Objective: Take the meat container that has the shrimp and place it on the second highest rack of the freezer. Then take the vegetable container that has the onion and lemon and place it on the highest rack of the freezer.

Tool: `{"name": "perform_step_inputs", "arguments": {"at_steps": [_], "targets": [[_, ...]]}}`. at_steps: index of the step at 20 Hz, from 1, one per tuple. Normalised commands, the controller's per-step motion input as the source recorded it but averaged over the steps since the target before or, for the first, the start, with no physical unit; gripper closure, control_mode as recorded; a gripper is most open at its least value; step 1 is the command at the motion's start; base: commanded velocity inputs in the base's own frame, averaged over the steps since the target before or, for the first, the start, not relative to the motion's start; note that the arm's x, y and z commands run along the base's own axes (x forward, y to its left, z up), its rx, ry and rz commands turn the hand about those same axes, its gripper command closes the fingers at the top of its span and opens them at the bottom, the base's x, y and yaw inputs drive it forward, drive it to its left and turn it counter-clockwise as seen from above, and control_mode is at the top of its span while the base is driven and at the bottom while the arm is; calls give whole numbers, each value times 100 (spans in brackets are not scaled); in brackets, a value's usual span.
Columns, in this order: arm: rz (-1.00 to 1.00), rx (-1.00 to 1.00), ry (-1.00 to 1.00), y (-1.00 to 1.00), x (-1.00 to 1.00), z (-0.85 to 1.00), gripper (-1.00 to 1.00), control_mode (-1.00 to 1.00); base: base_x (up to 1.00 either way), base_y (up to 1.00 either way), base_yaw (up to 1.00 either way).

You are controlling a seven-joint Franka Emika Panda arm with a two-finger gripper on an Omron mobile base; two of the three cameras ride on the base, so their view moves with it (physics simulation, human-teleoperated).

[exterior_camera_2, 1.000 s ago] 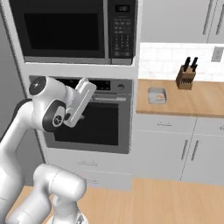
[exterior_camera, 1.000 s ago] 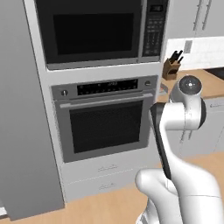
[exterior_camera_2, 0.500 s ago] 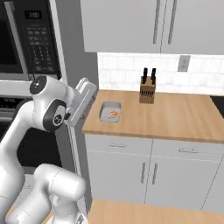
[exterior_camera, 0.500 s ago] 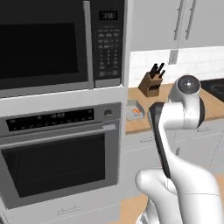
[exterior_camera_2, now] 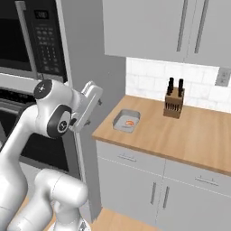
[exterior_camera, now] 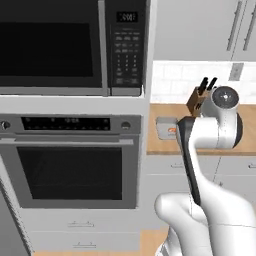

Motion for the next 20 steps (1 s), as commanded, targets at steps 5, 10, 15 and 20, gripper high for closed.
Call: {"name": "perform_step_inputs", "arguments": {"at_steps": [5,10,15,20], "targets": [[0,0,0,0,0,0,-100,100,-6,-57,5],[0,0,0,0,0,0,-100,100,17,-40,0],[0,0,0,0,0,0,-100,100,85,-39,0],[0,0,0,0,0,0,-100,100,25,-36,10]]}}
